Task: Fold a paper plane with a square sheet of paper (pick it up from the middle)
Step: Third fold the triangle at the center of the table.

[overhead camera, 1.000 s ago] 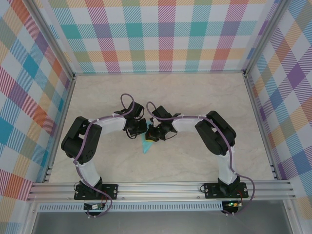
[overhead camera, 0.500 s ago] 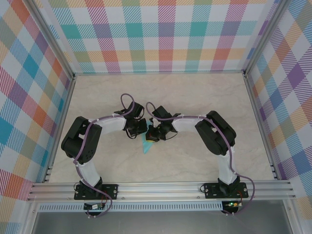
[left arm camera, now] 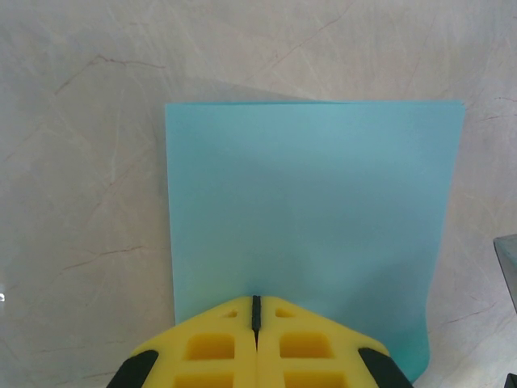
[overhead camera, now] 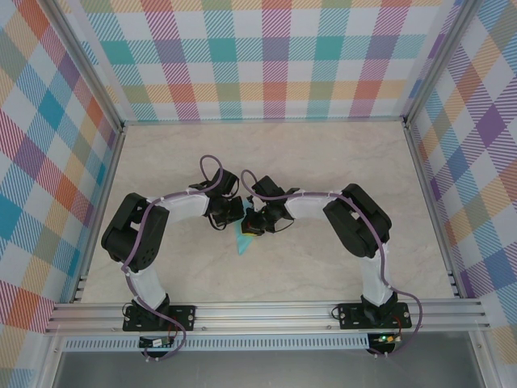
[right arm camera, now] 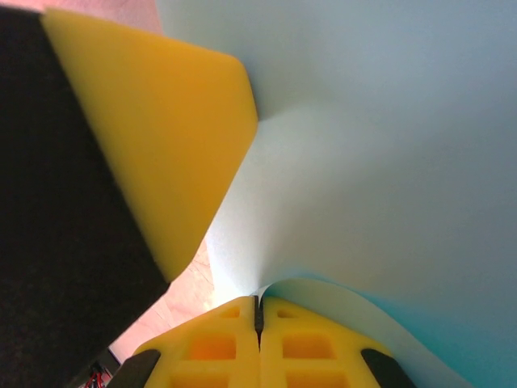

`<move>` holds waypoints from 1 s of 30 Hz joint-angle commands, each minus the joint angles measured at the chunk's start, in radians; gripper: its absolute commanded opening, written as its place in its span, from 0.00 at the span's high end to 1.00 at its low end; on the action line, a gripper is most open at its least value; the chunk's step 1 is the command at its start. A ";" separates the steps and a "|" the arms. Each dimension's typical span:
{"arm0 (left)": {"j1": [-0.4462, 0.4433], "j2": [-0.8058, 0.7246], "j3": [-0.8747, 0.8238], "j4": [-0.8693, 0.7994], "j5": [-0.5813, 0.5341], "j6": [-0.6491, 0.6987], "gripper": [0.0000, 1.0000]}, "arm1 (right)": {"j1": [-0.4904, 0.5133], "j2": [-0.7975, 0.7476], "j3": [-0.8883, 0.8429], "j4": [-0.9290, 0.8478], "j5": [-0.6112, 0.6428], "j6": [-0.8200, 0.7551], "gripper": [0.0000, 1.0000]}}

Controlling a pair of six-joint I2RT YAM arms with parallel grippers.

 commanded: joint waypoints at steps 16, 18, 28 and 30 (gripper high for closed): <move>0.076 -0.159 -0.033 -0.176 -0.120 -0.118 0.88 | 0.009 0.015 -0.006 -0.084 0.045 -0.001 0.82; 0.087 -0.185 -0.063 -0.167 -0.108 -0.129 0.88 | 0.009 0.017 -0.006 -0.083 0.045 0.001 0.77; 0.095 -0.325 -0.148 -0.187 -0.086 -0.143 0.87 | 0.009 0.020 -0.006 -0.075 0.048 0.011 0.59; 0.095 -0.347 -0.169 -0.168 -0.053 -0.141 0.87 | 0.009 0.022 -0.007 -0.075 0.050 0.012 0.59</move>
